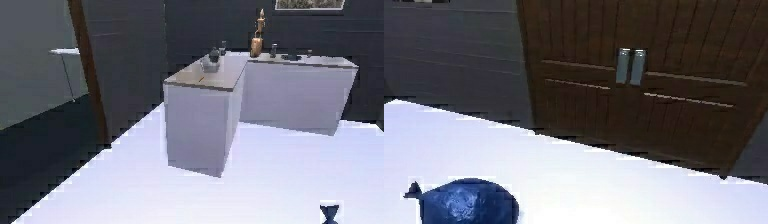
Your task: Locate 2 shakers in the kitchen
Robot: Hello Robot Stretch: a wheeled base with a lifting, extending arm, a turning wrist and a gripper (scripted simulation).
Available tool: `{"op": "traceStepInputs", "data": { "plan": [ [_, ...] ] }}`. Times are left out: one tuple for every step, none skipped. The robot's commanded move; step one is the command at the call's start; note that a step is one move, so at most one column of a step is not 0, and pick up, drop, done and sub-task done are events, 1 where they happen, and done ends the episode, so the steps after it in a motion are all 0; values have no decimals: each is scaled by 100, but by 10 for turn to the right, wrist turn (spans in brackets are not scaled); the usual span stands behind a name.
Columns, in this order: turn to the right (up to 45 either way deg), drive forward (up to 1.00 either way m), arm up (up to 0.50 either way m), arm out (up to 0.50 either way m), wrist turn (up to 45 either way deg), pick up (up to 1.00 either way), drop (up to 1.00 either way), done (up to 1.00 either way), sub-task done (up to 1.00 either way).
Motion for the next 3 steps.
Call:
{"op": "traceStepInputs", "data": {
  "plan": [
    [60, 0, 0, 0, 0, 0, 0, 0, 0],
    [0, 55, 0, 0, 0, 0, 0, 0, 0],
    [210, 0, 0, 0, 0, 0, 0, 0, 0]
  ]
}}
